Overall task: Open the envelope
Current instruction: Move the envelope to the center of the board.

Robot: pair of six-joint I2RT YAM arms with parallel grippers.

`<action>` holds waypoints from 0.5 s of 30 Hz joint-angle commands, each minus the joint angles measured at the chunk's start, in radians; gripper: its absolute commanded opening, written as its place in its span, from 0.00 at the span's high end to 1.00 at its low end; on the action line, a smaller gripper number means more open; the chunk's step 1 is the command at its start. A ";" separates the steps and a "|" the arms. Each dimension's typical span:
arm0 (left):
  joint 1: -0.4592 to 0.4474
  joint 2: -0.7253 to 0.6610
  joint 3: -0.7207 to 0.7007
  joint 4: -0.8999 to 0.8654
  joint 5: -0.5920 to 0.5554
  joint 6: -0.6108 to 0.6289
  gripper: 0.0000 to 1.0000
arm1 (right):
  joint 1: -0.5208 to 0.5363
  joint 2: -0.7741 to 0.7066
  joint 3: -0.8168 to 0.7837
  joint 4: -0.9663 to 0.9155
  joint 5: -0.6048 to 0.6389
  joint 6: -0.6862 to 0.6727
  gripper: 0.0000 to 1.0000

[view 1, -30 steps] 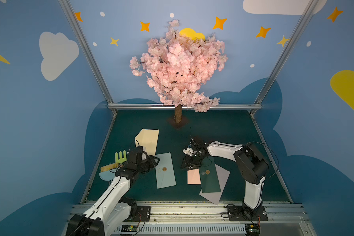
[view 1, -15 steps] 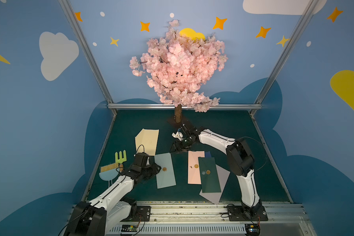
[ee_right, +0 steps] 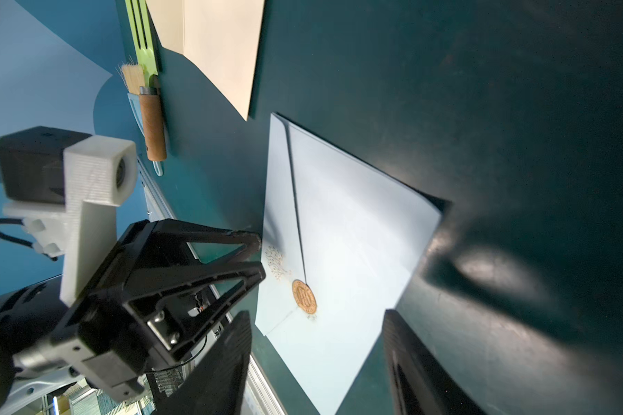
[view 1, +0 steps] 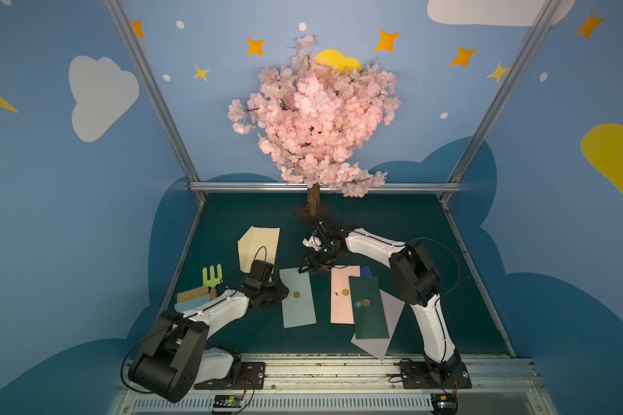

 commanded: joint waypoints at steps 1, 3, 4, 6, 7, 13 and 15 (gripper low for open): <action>-0.054 0.061 -0.019 -0.030 0.009 -0.001 0.63 | -0.003 -0.011 -0.027 -0.033 -0.002 -0.026 0.40; -0.063 0.061 -0.019 -0.030 0.002 -0.007 0.63 | -0.002 -0.020 -0.070 -0.021 0.005 -0.027 0.40; -0.063 0.060 -0.019 -0.032 -0.001 -0.007 0.63 | 0.000 -0.026 -0.096 -0.011 0.007 -0.026 0.40; -0.065 0.049 -0.013 -0.045 -0.009 -0.004 0.62 | -0.001 -0.044 -0.158 0.024 0.013 -0.022 0.41; -0.065 0.045 -0.008 -0.058 -0.017 0.000 0.63 | -0.003 -0.054 -0.182 0.043 0.015 -0.020 0.41; -0.065 -0.036 0.041 -0.153 -0.049 0.034 0.62 | -0.035 -0.116 -0.176 0.038 0.007 -0.029 0.41; -0.065 -0.075 0.069 -0.184 -0.043 0.050 0.62 | -0.044 -0.133 -0.155 0.031 0.002 -0.035 0.40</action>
